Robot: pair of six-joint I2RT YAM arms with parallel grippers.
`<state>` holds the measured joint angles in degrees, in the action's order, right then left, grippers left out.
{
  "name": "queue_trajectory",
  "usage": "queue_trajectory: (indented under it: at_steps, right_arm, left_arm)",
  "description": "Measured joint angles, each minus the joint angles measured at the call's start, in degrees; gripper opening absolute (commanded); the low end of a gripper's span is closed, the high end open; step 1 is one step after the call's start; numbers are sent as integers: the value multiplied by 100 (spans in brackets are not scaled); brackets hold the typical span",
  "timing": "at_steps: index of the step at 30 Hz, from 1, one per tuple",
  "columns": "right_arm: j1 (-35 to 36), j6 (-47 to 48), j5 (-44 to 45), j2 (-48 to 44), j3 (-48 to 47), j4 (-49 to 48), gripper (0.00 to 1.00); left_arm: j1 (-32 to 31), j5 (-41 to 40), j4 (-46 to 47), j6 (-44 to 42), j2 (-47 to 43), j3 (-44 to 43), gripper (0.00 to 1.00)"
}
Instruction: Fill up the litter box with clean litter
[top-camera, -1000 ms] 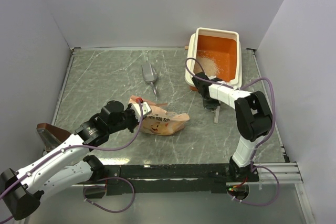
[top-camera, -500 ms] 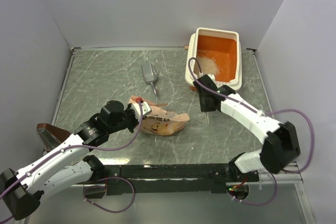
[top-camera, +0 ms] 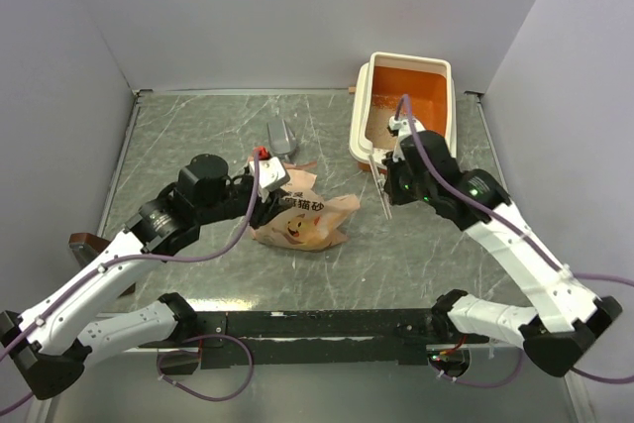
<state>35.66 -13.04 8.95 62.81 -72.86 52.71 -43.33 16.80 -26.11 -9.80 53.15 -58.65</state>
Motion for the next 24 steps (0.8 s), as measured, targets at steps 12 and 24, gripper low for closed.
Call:
queue_trajectory:
  at_steps: [12,24]
  right_arm:
    - [9,354,-3252,-1274,-260,-761,0]
    - [9,-96,-5233,-1449,-162,-1982,0]
  left_arm:
    - [0,1554,1351,2057,-13,-4,35]
    - [-4,2302,3919,4083,-407,929,35]
